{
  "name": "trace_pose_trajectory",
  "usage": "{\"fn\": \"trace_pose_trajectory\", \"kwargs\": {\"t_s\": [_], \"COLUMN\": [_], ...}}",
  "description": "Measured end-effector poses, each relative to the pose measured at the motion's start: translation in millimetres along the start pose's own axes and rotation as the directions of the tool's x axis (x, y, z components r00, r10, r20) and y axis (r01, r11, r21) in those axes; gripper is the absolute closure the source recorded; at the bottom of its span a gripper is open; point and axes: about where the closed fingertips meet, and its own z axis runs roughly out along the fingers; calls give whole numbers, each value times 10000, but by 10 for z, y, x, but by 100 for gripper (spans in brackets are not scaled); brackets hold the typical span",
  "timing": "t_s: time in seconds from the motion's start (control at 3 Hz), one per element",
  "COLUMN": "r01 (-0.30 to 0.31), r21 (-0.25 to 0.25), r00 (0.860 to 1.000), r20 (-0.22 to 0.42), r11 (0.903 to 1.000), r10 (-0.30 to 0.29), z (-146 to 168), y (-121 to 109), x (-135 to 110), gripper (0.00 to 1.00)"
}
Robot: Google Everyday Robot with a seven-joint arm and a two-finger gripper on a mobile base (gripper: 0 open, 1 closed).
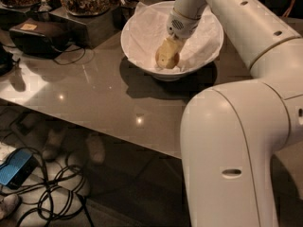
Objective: Pick apple from white bowl
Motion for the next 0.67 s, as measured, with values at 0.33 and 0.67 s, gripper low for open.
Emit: {"fn": "trace_pose_trajectory", "kwargs": {"t_s": [0.33,0.67], "r01": [0,173], "r21": [0,294], "r00": [10000,9989], "r20": [0,426], "r11": [10000,9994], "r10": [0,-185], "z": [0,-160], "y": [0,38], "x": [0,-61], "gripper": [88,100]}}
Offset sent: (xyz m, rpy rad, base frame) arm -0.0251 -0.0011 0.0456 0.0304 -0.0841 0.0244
